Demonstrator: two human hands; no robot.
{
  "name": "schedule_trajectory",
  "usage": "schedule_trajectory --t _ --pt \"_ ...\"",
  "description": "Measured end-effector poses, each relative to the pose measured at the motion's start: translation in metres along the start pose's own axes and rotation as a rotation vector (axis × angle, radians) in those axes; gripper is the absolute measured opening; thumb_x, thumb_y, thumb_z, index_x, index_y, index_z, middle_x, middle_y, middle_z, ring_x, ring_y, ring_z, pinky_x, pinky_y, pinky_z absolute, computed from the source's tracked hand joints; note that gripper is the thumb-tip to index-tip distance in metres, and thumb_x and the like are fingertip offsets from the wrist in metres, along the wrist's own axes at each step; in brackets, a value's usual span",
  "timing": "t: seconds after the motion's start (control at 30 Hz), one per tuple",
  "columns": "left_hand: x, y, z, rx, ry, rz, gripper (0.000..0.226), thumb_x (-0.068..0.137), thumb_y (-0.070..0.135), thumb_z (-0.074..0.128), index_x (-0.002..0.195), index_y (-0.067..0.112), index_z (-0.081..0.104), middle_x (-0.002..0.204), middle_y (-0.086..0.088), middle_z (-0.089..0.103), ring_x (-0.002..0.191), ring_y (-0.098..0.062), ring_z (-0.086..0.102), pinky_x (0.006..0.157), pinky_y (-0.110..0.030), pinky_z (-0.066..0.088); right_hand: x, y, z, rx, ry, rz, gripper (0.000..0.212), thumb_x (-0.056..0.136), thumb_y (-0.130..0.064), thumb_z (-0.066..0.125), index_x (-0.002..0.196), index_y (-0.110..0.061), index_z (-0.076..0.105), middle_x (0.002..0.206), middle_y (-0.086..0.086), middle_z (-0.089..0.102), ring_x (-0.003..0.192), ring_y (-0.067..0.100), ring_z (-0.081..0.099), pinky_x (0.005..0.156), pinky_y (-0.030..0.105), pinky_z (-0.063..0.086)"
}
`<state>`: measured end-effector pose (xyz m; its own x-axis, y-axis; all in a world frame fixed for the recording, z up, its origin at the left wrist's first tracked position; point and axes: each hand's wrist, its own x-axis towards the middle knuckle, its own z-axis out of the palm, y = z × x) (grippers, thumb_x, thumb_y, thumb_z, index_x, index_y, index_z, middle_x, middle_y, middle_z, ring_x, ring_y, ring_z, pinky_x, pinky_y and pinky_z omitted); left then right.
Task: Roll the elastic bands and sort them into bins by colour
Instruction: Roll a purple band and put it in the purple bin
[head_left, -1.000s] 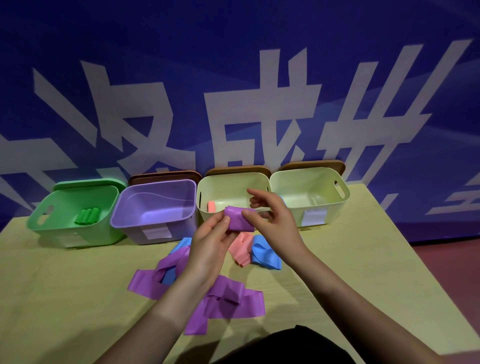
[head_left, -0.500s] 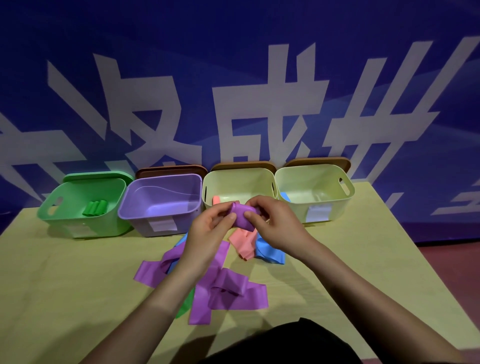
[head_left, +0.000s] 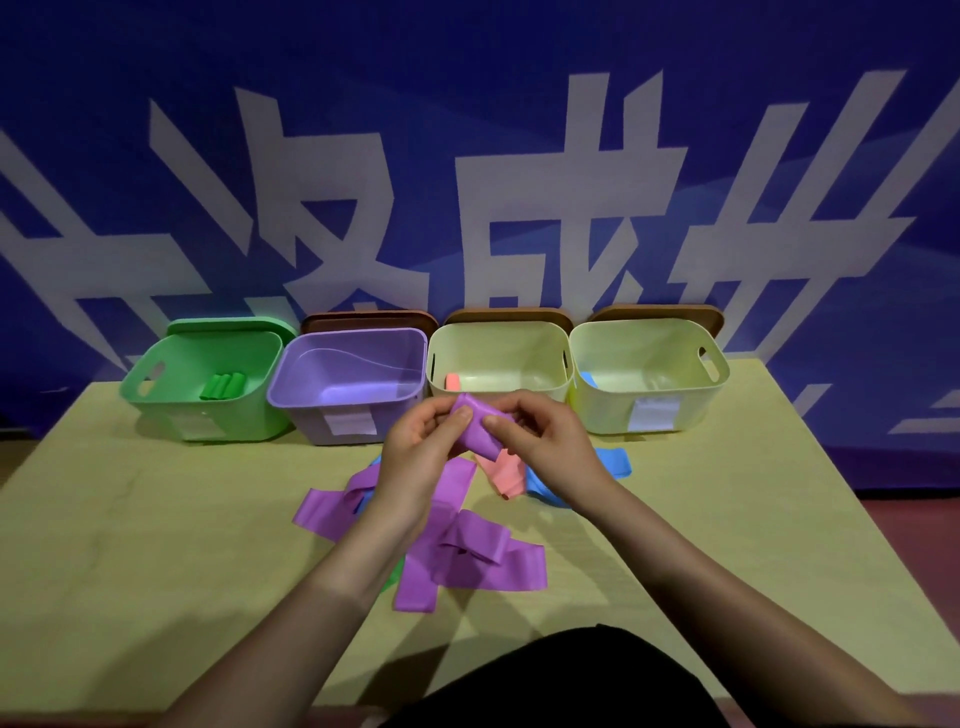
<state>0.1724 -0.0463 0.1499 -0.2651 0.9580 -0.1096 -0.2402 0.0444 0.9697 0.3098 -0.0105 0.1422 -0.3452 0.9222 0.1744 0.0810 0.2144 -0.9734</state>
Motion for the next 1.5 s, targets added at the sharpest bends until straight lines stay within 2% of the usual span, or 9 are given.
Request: schedule_trajectory --t 0.13,0.2,0.33,0.47,0.7,0.87,1.07,1.33,1.5 --pt "-0.004 -0.001 -0.007 -0.084 0.027 -0.039 0.021 0.093 0.005 0.054 0.113 0.000 0.062 0.100 -0.020 0.067 0.086 -0.024 0.063 0.056 -0.016 0.051 0.003 -0.001 0.011 0.139 0.034 0.048 0.014 0.089 -0.001 0.062 0.097 -0.007 0.071 0.089 0.007 0.070 0.072 0.000 0.060 0.066 0.015 0.046" --pt "-0.005 -0.002 -0.009 -0.133 0.039 -0.022 0.023 0.094 0.004 0.052 0.115 -0.001 0.061 0.102 -0.021 0.065 0.088 -0.025 0.063 0.060 -0.018 0.053 0.003 -0.002 0.016 0.156 0.031 0.067 0.019 0.090 -0.005 0.061 0.107 -0.005 0.069 0.099 0.011 0.070 0.082 0.005 0.062 0.072 0.016 0.048" --pt "-0.002 -0.001 -0.011 -0.164 0.101 0.003 0.025 0.094 0.002 0.051 0.116 0.010 0.060 0.104 -0.012 0.066 0.092 -0.020 0.065 0.084 -0.031 0.054 0.006 0.000 0.021 0.187 0.009 0.139 0.025 0.090 -0.008 0.062 0.115 -0.010 0.062 0.074 0.004 0.061 0.060 0.003 0.057 0.063 0.016 0.047" --pt "0.001 0.001 -0.012 -0.195 0.108 0.019 0.020 0.095 -0.002 0.047 0.106 0.007 0.061 0.099 -0.013 0.064 0.085 -0.016 0.065 0.075 -0.023 0.056 0.009 0.004 0.023 0.199 -0.026 0.197 0.018 0.085 -0.003 0.067 0.098 -0.015 0.065 0.071 0.008 0.062 0.061 0.009 0.060 0.058 0.018 0.046" --pt "0.020 0.003 -0.027 0.338 -0.017 0.087 0.018 0.078 0.015 0.073 0.090 0.025 0.063 0.087 0.001 0.067 0.087 -0.017 0.063 0.083 -0.029 0.050 0.019 0.004 0.010 0.099 -0.034 0.160 0.018 0.082 0.003 0.067 0.083 -0.014 0.068 0.068 0.000 0.059 0.056 0.001 0.047 0.059 0.015 0.040" --pt "0.036 0.014 -0.038 0.544 -0.191 0.084 0.021 0.084 0.008 0.070 0.081 0.028 0.066 0.074 0.011 0.067 0.075 -0.002 0.061 0.075 -0.017 0.047 0.039 0.002 -0.001 -0.005 -0.162 0.156 0.008 0.082 -0.003 0.070 0.089 -0.007 0.070 0.077 0.008 0.062 0.072 0.011 0.052 0.069 0.025 0.043" --pt "0.035 0.015 -0.041 0.185 -0.102 -0.050 0.010 0.089 0.005 0.061 0.096 0.004 0.067 0.084 -0.013 0.063 0.077 -0.017 0.060 0.067 -0.018 0.050 0.054 0.005 0.016 0.237 -0.069 0.238 0.009 0.082 -0.008 0.072 0.085 -0.001 0.068 0.079 0.014 0.058 0.076 0.021 0.052 0.073 0.030 0.045" --pt "0.040 0.005 -0.068 0.046 0.106 -0.123 0.016 0.075 0.016 0.071 0.085 0.008 0.061 0.061 0.001 0.051 0.046 -0.002 0.043 0.043 -0.013 0.034 0.072 0.018 0.064 0.347 -0.159 0.351 0.008 0.091 -0.004 0.059 0.084 -0.008 0.060 0.078 0.007 0.061 0.070 0.017 0.056 0.064 0.026 0.049" --pt "0.059 0.015 -0.106 0.066 0.216 -0.106 0.007 0.088 -0.001 0.060 0.083 0.005 0.060 0.054 0.007 0.054 0.043 0.002 0.044 0.044 -0.012 0.034 0.101 0.020 0.109 0.330 -0.173 0.374 0.002 0.090 -0.003 0.060 0.092 -0.002 0.059 0.074 0.004 0.061 0.064 0.011 0.058 0.062 0.023 0.050"
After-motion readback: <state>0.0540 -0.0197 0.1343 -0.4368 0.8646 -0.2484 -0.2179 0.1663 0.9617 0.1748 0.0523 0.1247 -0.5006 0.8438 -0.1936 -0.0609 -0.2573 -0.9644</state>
